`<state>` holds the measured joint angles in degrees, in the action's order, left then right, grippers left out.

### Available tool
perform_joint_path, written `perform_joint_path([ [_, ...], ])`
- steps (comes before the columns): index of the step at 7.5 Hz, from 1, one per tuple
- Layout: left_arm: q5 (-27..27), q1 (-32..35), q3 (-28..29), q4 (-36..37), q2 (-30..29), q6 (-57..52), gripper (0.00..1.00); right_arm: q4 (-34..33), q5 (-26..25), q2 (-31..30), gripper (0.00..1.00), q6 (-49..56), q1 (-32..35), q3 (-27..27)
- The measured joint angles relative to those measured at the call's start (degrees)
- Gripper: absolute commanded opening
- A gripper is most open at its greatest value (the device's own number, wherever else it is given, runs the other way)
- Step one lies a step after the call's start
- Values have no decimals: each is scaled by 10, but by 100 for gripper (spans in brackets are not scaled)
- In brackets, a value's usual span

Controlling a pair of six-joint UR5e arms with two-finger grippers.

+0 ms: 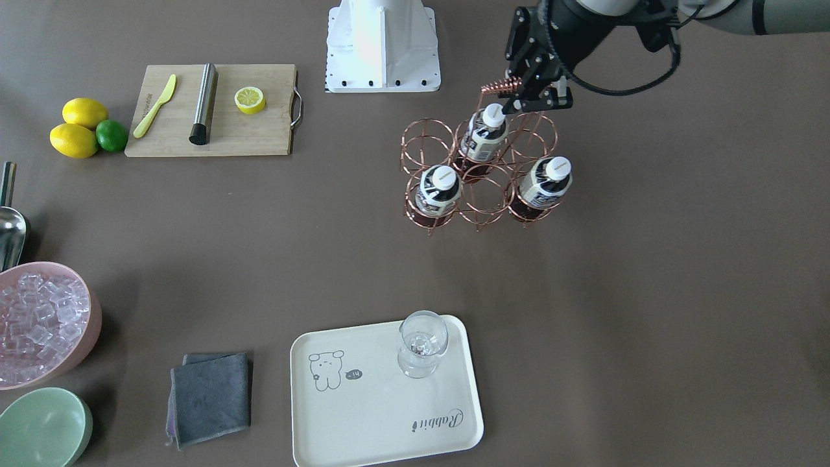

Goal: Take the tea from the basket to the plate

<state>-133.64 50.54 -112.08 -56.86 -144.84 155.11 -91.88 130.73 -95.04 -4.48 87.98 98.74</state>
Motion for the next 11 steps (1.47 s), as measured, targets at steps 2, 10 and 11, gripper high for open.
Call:
perform_joint_path([
  [2, 36, -48, 5, -4, -18, 29, 0, 2, -4, 1, 100, 0, -1, 0],
  [10, 97, -121, 63, -50, -24, 40, 0, 41, 80, 22, 100, -5, -75, 39],
  [11, 97, -121, 65, -54, -24, 40, 0, 87, 86, 22, 100, -6, -84, 39],
])
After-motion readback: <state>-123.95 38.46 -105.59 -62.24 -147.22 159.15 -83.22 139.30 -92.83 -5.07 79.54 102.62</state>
